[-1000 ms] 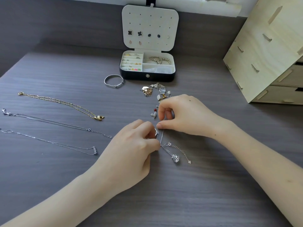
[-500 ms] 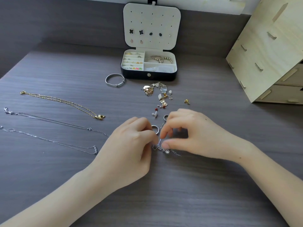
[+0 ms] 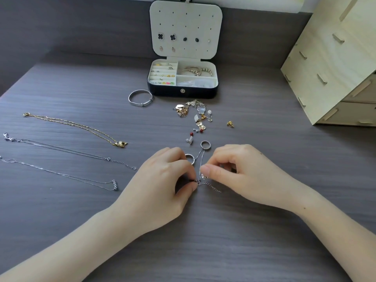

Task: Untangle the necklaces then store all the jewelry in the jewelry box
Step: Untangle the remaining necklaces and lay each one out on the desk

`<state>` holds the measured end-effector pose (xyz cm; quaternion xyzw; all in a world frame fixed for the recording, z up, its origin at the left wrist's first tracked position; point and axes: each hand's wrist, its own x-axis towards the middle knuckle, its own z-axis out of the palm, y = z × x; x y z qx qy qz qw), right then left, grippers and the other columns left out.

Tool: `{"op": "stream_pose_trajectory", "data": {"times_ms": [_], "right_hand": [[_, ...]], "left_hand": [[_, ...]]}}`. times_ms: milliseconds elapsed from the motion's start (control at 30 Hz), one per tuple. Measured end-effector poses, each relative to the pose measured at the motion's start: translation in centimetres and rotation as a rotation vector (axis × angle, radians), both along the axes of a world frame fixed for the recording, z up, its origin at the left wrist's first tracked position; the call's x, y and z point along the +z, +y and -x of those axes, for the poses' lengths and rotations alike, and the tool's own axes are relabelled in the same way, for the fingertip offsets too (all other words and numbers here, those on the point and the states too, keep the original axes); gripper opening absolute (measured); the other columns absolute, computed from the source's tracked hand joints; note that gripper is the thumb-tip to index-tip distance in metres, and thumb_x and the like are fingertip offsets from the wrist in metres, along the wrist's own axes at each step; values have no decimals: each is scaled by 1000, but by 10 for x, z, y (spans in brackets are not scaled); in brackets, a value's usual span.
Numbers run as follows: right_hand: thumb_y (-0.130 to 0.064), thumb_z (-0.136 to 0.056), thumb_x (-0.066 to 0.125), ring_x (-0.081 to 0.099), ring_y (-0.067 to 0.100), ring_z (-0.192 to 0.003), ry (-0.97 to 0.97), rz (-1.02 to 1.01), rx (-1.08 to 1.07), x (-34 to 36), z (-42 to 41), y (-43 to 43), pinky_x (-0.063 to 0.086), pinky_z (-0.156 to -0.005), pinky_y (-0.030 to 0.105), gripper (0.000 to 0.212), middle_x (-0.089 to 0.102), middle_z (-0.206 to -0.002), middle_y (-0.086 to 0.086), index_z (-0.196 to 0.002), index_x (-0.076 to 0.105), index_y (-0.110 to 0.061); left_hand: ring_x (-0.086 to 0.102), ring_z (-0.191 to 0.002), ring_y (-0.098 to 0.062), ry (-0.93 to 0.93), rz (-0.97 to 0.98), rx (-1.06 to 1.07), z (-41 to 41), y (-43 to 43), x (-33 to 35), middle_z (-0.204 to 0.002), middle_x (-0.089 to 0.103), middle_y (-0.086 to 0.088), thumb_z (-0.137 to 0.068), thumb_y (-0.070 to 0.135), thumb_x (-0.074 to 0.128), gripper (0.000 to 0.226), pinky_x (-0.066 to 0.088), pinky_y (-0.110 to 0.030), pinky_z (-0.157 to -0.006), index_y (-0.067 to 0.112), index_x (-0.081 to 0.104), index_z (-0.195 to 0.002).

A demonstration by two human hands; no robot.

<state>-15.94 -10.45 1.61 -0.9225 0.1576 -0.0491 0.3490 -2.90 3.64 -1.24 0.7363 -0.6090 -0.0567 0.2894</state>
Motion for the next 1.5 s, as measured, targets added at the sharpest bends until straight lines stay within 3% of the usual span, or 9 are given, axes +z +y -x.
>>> {"op": "stream_pose_trajectory", "data": {"times_ms": [67, 233, 333, 500, 767, 933, 1033, 1233, 1500], "right_hand": [[-42, -92, 54, 49, 14, -65, 12, -42, -23, 1, -1, 0, 43, -65, 38, 36, 57, -67, 1, -70, 63, -14], [-40, -92, 49, 46, 16, -62, 38, -55, -56, 2, -3, 2, 35, -57, 28, 39, 59, -68, 7, -65, 60, -14], [-43, -92, 46, 47, 23, -62, 42, -35, -73, 0, -5, 1, 37, -58, 35, 47, 58, -67, 16, -65, 60, -8], [-51, -89, 42, 46, 23, -57, 31, -18, -135, -1, -7, 1, 34, -53, 30, 45, 59, -63, 16, -54, 55, -27], [-56, -86, 43, 48, 25, -57, 27, -48, -141, -2, -3, -3, 37, -55, 31, 46, 60, -65, 18, -59, 60, -23], [-60, -78, 40, 36, 8, -46, 5, -71, -152, 2, 1, -4, 28, -49, 20, 41, 51, -55, 13, -51, 53, -32], [-57, -80, 42, 35, 8, -46, -8, -73, -153, 3, 3, -6, 28, -49, 19, 39, 46, -53, 11, -51, 52, -33], [-56, -81, 43, 35, 8, -46, -15, -76, -142, 2, 3, -8, 27, -47, 19, 39, 45, -53, 11, -53, 53, -31], [-57, -79, 42, 34, 8, -47, -29, -111, -131, 4, 3, -6, 28, -48, 20, 37, 50, -58, 18, -54, 54, -32]], "left_hand": [[41, -70, -7, 8, -2, 6, 1, -1, 0, -76, 51, 8, -76, 31, 57, 13, 32, -14, -64, 20, 62, -72], [42, -68, -9, 1, 10, 22, 4, -4, -3, -73, 50, 7, -74, 20, 63, 5, 31, -16, -63, 17, 62, -70], [43, -68, -12, -6, 19, 19, 6, -7, -4, -73, 50, 5, -78, 21, 58, 9, 31, -18, -64, 15, 60, -71], [39, -69, -10, -2, 26, 14, 5, -7, -6, -74, 49, 4, -79, 27, 47, 19, 30, -18, -64, 14, 59, -72], [46, -65, -20, -117, 13, 7, 5, -9, -9, -74, 51, -2, -86, 25, 39, 26, 31, -26, -64, 12, 58, -74], [39, -69, -6, 138, 47, 56, 0, -7, -5, -77, 47, 7, -89, 25, 45, 13, 30, -17, -65, 23, 51, -77], [41, -73, 2, 204, 75, 53, -2, -7, 0, -80, 48, 12, -88, 27, 48, 9, 32, -9, -69, 26, 50, -80], [48, -69, -20, -140, 80, 6, -2, -8, 0, -79, 57, 2, -83, 32, 51, 22, 34, -26, -63, 16, 66, -80], [49, -62, -24, -176, 33, 13, 2, -15, -7, -70, 52, -2, -83, 27, 44, 27, 33, -29, -62, 13, 62, -68]]}}
